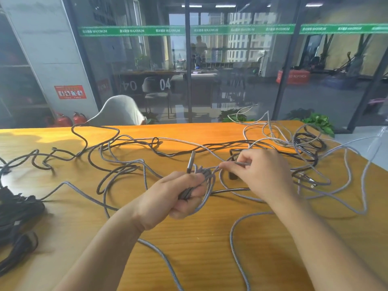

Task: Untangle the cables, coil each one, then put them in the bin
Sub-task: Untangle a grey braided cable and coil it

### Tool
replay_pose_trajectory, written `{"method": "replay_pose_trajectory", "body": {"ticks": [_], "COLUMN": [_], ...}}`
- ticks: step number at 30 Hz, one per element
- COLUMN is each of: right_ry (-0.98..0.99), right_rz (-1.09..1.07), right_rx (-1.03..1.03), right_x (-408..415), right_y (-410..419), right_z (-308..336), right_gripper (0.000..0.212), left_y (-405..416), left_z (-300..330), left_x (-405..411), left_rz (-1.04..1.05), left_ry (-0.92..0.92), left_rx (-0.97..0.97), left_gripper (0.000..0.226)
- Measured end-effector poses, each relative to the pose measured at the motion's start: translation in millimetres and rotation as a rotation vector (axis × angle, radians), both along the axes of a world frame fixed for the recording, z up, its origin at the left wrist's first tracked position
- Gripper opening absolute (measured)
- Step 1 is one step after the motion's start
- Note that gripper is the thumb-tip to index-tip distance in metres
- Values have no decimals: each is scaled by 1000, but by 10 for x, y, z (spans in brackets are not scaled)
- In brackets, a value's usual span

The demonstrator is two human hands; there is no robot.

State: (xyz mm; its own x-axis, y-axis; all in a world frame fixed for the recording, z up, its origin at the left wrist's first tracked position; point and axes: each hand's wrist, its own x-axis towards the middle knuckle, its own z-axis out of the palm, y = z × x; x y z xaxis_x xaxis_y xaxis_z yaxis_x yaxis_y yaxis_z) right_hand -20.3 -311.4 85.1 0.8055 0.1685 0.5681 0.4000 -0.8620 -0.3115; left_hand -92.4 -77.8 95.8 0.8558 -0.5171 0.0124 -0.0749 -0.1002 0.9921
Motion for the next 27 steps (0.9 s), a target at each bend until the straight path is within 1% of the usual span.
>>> {"method": "replay_pose_trajectory", "body": {"ticks": [1, 3, 5, 7, 11, 13, 15, 17, 21, 25, 27], "right_ry": [-78, -132, -109, -71, 36, 124, 211, 219, 242, 377, 458], "right_rz": [18, 100, 173, 218, 339, 437, 505, 534, 584, 693, 751], "right_rx": [51, 172, 293, 368, 389, 403, 403, 391, 512, 639, 671], "right_x": [-37, -103, -160, -178, -246, -277, -295, -324, -419, -462, -474], "right_y": [54, 154, 236, 293, 398, 433, 456, 485, 541, 505, 486], "right_z": [-8, -29, -44, -65, -87, -98, -100, -90, -63, 14, 40], "right_gripper": [62, 53, 43, 37, 25, 24, 34, 40, 31, 33, 36], "left_y": [6, 24, 15, -30, -106, -105, -110, -145, -253, -217, -197], "left_z": [1, 4, -1, -25, -131, -160, -162, -162, -175, -148, -115], "left_x": [2, 5, 6, 16, 71, 92, 102, 99, 67, 67, 61], "left_rz": [13, 44, 61, 83, 186, 266, 344, 405, 501, 579, 613], "left_ry": [-27, -66, -85, -99, -96, -97, -110, -143, -201, -224, -218], "left_rx": [39, 97, 131, 169, 215, 179, 114, 48, -36, -64, -123], "left_gripper": [37, 41, 41, 40, 45, 46, 49, 53, 54, 55, 53]}}
